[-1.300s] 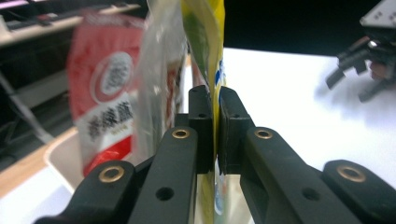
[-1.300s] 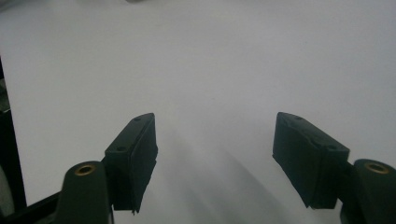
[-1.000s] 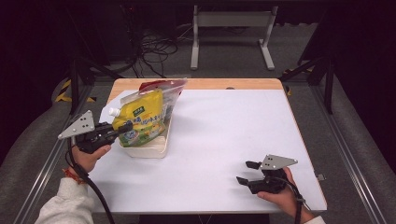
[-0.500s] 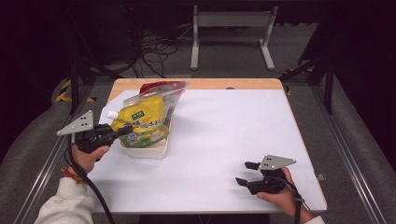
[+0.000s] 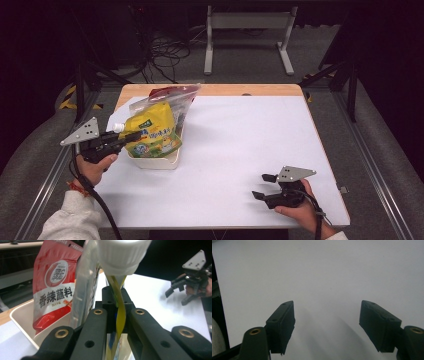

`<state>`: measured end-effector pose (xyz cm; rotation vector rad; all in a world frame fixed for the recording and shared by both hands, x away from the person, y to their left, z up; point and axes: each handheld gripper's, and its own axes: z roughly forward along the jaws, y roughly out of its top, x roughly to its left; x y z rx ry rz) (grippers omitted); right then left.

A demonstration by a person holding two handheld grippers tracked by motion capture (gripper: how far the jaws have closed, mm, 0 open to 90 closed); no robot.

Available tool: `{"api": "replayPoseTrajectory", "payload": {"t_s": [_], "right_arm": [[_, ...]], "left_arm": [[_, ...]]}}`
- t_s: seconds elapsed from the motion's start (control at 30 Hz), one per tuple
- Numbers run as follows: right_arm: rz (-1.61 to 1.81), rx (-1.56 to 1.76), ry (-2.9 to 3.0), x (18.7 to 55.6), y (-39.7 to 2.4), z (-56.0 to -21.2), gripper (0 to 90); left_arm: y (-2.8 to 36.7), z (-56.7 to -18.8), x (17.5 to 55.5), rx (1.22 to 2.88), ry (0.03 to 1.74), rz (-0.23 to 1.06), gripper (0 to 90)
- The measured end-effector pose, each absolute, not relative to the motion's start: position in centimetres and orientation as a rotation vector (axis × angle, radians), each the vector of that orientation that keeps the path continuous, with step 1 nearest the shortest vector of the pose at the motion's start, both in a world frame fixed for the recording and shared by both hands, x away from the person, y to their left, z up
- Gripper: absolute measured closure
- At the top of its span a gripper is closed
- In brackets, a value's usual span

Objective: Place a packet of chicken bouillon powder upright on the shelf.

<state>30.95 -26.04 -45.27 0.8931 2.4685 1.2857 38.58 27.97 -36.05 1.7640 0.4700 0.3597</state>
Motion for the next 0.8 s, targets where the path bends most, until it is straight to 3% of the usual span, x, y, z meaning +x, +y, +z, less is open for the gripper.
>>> {"api": "replayPoseTrajectory", "payload": {"t_s": [0.3,0.57,0.8], "right_arm": [[1.274,0.901,2.481,31.03,-25.99,-45.43,27.8],[1.276,0.904,2.486,31.10,-25.98,-45.43,27.3],[1.278,0.909,2.491,31.18,-25.93,-45.49,27.3]], "left_arm": [[27.90,-35.50,38.55,1.823,0.501,0.367,87.6],[27.98,-36.42,38.81,1.752,0.550,0.372,77.2],[27.45,-36.06,38.54,1.694,0.555,0.400,79.1]]}}
